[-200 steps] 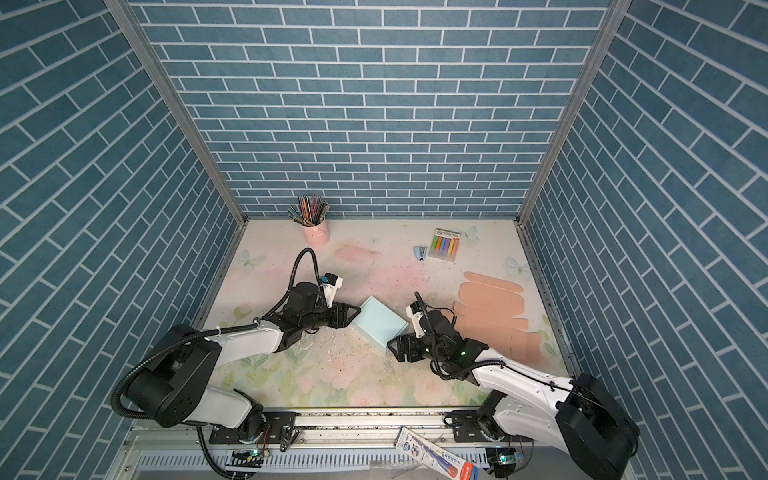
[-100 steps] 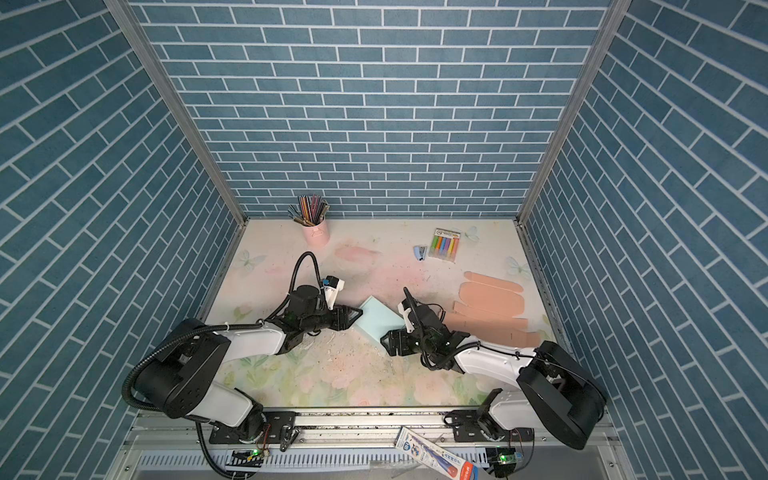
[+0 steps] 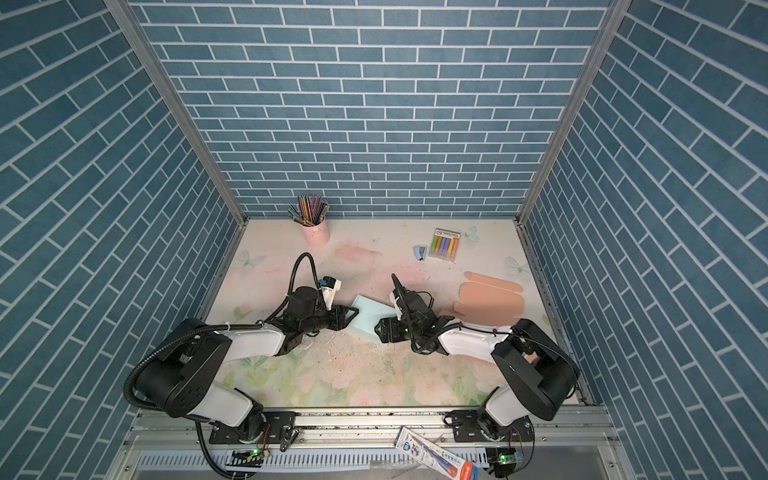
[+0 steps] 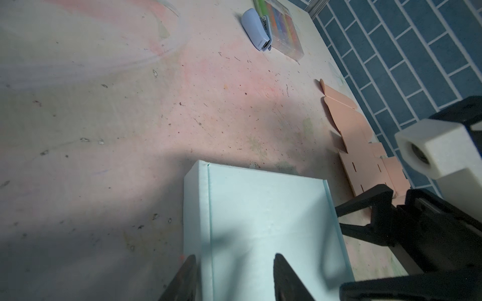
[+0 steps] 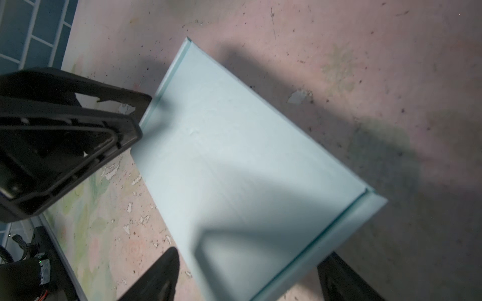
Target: Fold the paper box
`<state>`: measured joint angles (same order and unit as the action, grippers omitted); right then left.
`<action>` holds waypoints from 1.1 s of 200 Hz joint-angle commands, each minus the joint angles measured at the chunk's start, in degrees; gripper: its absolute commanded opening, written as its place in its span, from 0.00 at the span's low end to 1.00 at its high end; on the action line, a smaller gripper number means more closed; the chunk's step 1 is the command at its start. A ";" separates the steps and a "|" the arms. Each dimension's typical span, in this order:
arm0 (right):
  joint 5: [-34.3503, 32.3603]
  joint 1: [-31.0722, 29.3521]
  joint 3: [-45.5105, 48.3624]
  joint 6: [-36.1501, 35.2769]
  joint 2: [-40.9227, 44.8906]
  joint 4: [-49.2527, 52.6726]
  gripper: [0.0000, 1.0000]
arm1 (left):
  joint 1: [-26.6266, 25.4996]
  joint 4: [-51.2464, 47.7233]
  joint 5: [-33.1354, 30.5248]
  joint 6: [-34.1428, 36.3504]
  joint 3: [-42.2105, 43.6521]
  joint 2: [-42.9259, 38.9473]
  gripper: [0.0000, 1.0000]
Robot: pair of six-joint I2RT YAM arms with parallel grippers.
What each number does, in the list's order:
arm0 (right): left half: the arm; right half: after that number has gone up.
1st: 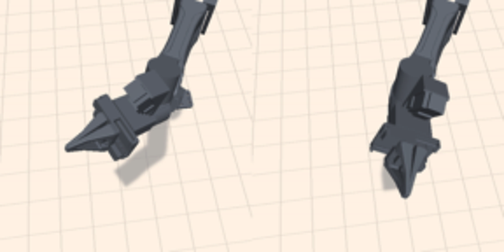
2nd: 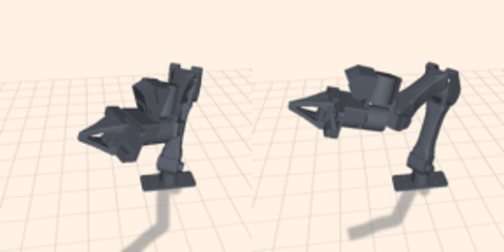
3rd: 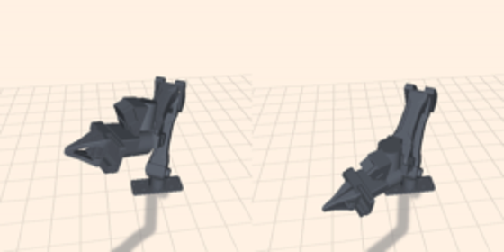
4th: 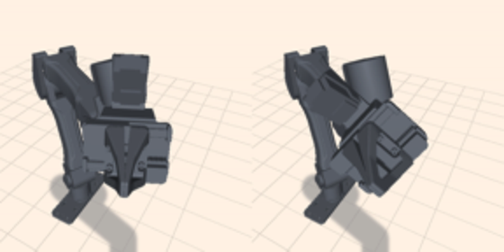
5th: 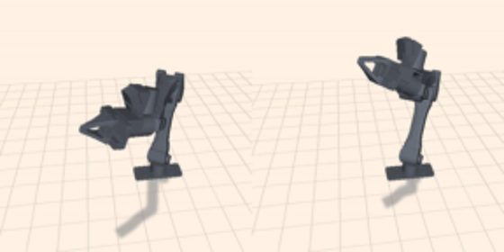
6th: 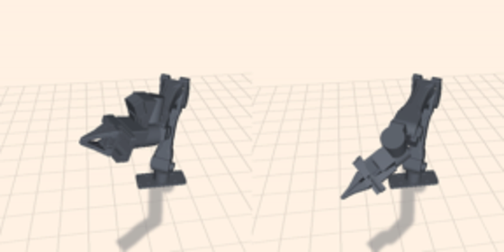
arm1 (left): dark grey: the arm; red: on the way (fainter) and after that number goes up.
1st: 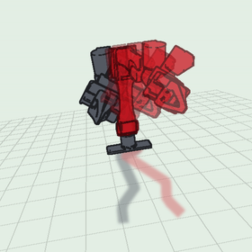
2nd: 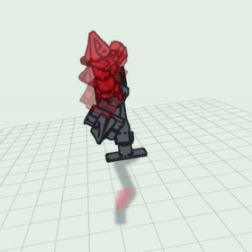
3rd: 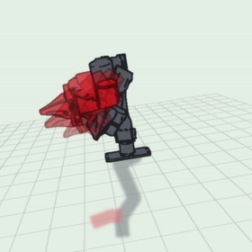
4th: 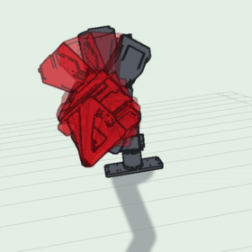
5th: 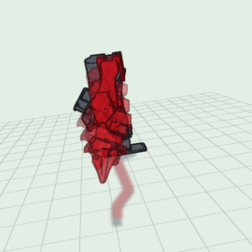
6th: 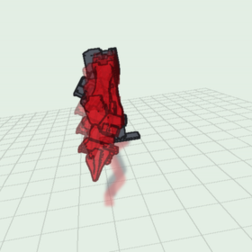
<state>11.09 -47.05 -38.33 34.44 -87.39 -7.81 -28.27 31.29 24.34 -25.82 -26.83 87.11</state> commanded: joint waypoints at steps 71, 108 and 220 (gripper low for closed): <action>11.45 3.85 -22.90 -10.34 -15.56 3.03 0.81 | 6.60 -1.09 4.54 1.30 -5.82 2.69 0.44; 13.86 5.42 -31.62 -12.38 -22.24 5.60 0.80 | 9.08 -1.57 4.42 1.72 -11.52 6.63 0.44; 15.25 9.51 -48.09 -14.75 -34.70 10.88 0.81 | 12.94 0.04 5.83 1.26 -20.01 16.09 0.44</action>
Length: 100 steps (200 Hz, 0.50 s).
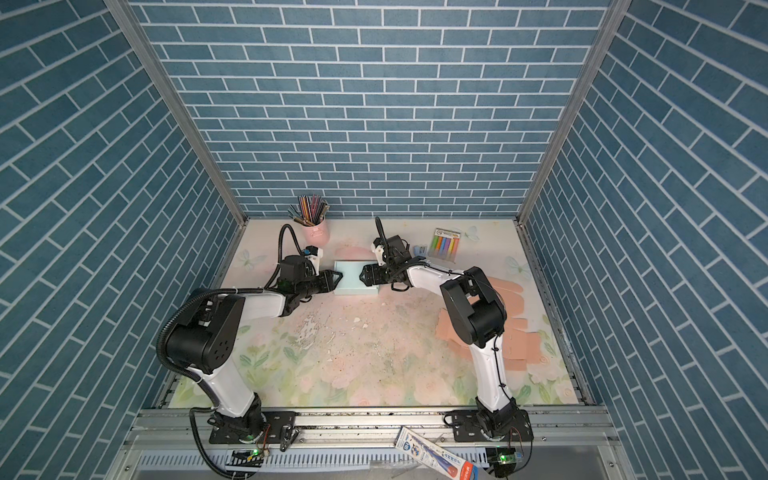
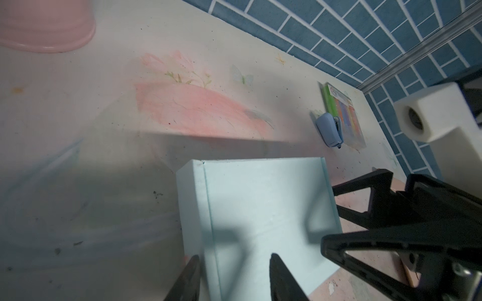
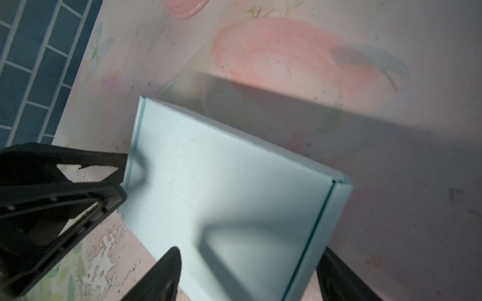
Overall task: Fold the paper box
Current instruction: 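Slide the light-blue box farther from the robot with both grippers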
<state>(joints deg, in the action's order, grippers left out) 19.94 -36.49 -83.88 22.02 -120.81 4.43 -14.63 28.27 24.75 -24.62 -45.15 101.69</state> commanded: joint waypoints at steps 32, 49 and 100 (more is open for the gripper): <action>6.14 -0.34 -3.22 -1.74 -1.73 -1.05 0.86 | 0.22 3.81 5.14 -0.15 -1.61 2.64 0.47; 5.10 -0.12 -2.93 -1.47 -1.13 -0.86 0.91 | 0.72 3.62 3.86 -0.21 -1.33 2.40 0.52; 3.98 0.45 0.34 -0.75 1.33 -2.13 0.95 | 1.89 3.16 2.77 -0.19 -0.65 0.25 0.64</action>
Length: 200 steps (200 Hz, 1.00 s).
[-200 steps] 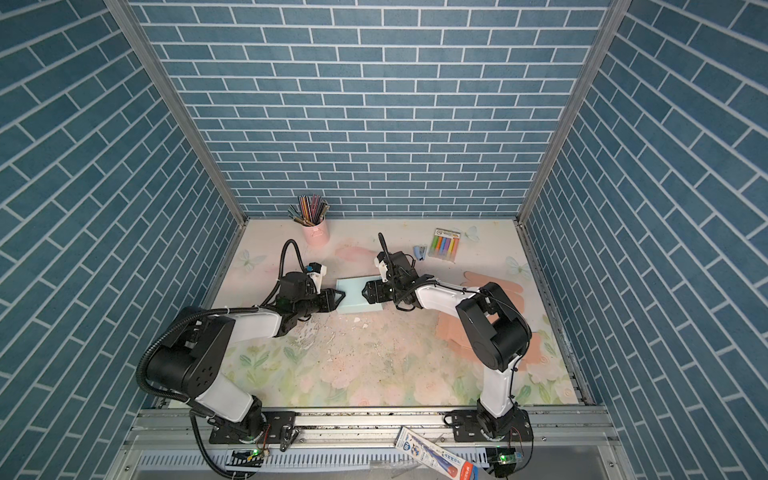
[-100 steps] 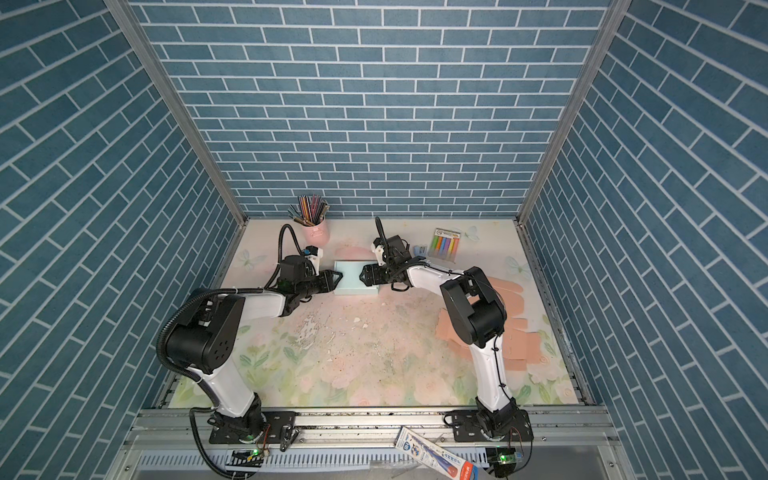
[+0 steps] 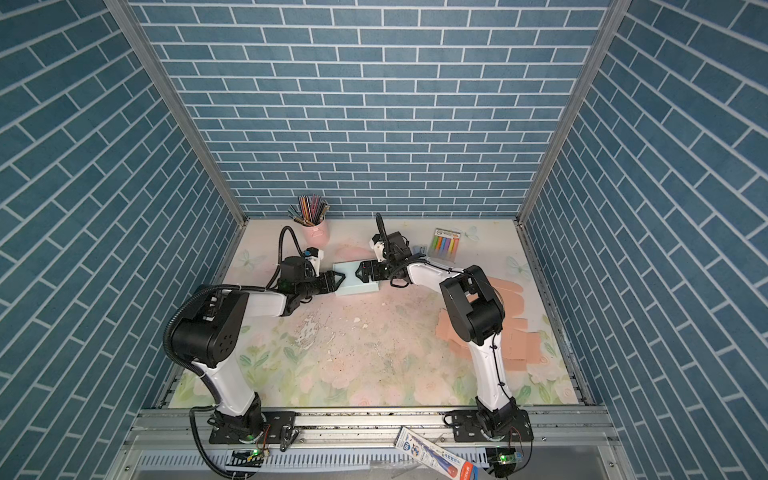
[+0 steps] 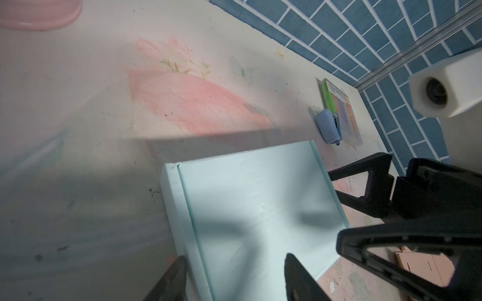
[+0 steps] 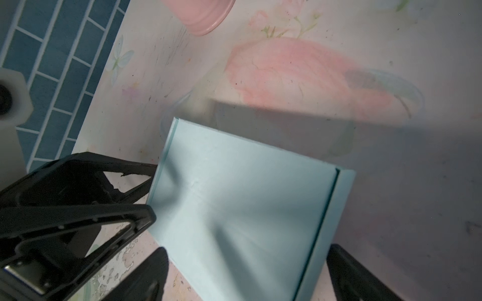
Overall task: Fold the paper box
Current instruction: 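Slide the light-blue box farther from the robot with both grippers, then open both grippers and draw them back from the light-blue box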
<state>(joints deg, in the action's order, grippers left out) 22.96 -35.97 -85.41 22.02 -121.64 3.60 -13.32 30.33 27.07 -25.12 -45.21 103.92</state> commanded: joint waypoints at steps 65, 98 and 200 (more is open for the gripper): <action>-0.35 0.66 8.97 0.01 6.44 -4.72 0.96 | 1.11 -3.13 -1.84 3.39 4.66 -11.48 0.88; 0.44 0.51 10.47 0.71 7.12 -5.69 0.93 | 1.11 -5.51 -1.76 3.80 8.13 -19.09 0.88; 1.05 -1.01 8.70 1.13 5.24 -6.52 0.90 | -1.23 -6.92 -3.52 -0.36 19.63 -39.16 0.88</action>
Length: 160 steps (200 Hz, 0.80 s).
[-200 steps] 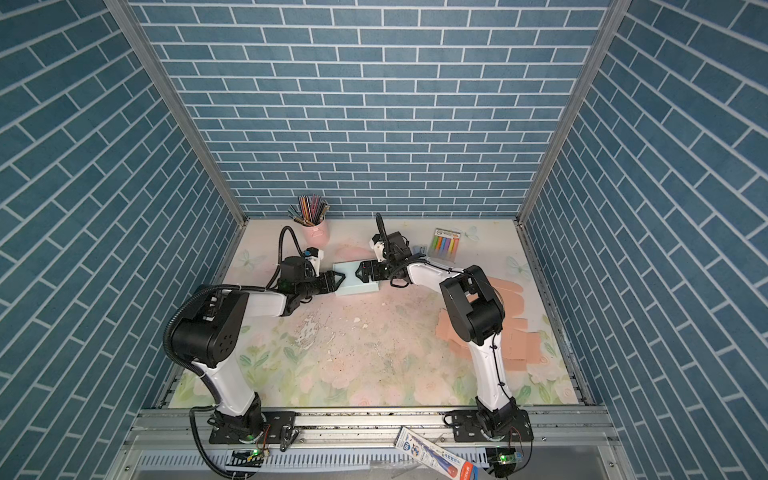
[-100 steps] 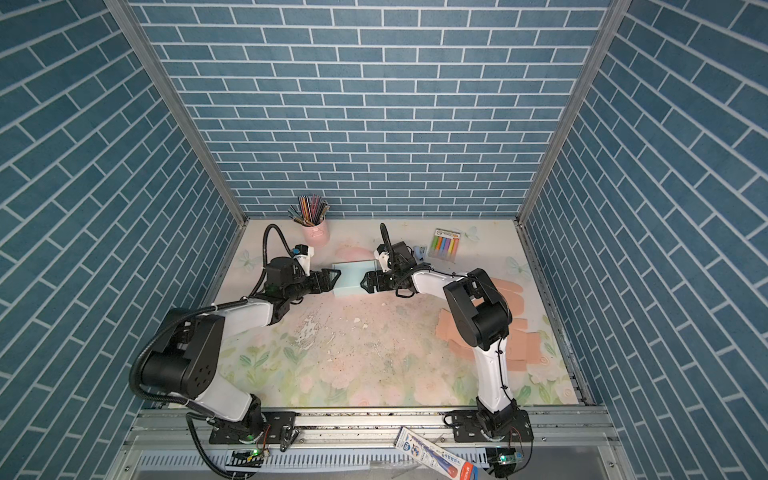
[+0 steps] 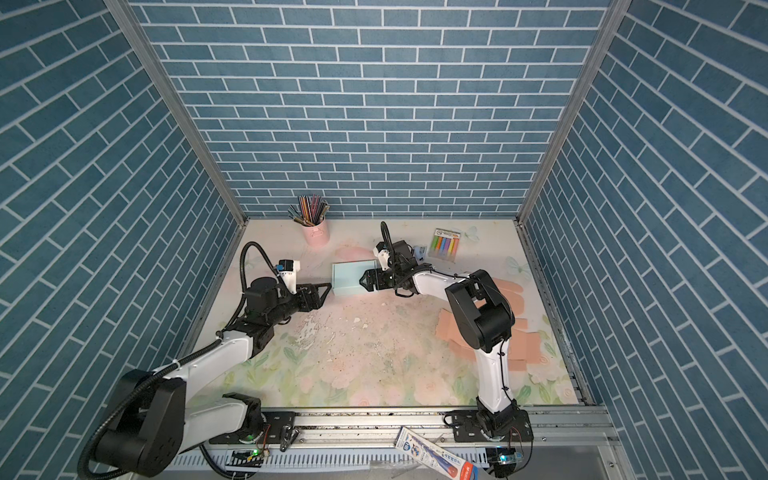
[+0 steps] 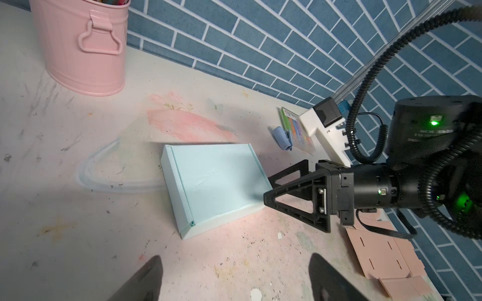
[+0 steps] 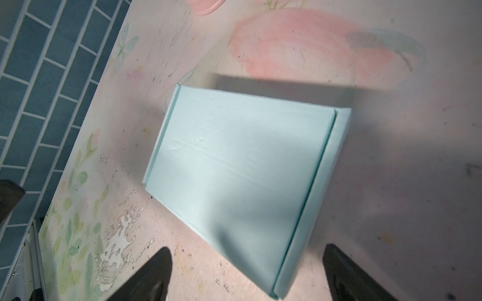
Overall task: Fold the paper box
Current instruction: 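Open both grippers and draw them back from the light-blue box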
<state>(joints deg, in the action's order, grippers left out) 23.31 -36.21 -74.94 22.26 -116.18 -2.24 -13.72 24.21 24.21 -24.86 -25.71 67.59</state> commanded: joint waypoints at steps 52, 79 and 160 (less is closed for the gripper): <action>1.23 -2.08 -4.45 1.77 -2.02 -0.71 0.90 | -1.20 -2.76 -2.52 -0.62 1.27 -6.31 0.88; 1.22 -2.63 -5.48 1.91 -2.77 -0.30 0.90 | -1.20 -2.88 -2.71 -0.98 2.41 -7.05 0.88; 1.06 -2.61 -4.75 2.41 -0.48 -1.41 0.89 | -1.61 -4.52 -3.77 -0.77 2.50 -8.36 0.88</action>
<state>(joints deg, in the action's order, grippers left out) 23.83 -38.59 -79.46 23.70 -117.99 -2.39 -14.61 19.77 21.15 -25.26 -23.66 59.46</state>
